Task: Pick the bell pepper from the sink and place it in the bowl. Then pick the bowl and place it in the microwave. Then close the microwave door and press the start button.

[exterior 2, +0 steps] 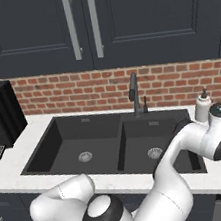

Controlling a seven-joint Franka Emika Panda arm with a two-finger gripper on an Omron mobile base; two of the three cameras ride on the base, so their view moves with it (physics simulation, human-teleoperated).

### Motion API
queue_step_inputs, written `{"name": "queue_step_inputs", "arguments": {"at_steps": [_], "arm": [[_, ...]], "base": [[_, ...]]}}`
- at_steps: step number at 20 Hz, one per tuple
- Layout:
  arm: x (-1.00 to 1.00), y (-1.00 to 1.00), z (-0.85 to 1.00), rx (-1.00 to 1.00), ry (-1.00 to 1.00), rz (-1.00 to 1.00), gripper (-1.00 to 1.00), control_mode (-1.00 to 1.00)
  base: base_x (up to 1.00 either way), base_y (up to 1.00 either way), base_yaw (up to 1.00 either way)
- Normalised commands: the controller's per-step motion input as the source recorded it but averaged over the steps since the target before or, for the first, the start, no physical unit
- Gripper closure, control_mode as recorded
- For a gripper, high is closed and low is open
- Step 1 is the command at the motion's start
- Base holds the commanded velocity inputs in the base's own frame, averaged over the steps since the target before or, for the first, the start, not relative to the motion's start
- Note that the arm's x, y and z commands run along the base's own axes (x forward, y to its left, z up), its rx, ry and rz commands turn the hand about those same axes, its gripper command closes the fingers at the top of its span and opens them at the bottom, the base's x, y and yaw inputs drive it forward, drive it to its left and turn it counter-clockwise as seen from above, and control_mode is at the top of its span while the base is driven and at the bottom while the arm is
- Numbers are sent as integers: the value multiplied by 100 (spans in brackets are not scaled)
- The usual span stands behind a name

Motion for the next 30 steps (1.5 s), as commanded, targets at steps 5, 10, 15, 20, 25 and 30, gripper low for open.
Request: {"name": "queue_step_inputs", "arguments": {"at_steps": [5,10,15,20,25,30], "arm": [[34,-52,-4,-16,7,47,-100,-100],[51,-35,-9,-12,13,42,-100,-100],[26,-16,-40,-15,21,37,-100,-100],[-9,-36,-34,-19,15,31,-100,-100],[-12,-41,-14,-22,14,25,-100,-100],[-17,-48,0,-17,9,21,-100,-100]], "base": [[0,0,0],[0,0,0],[0,0,0],[0,0,0],[0,0,0],[0,0,0]]}}
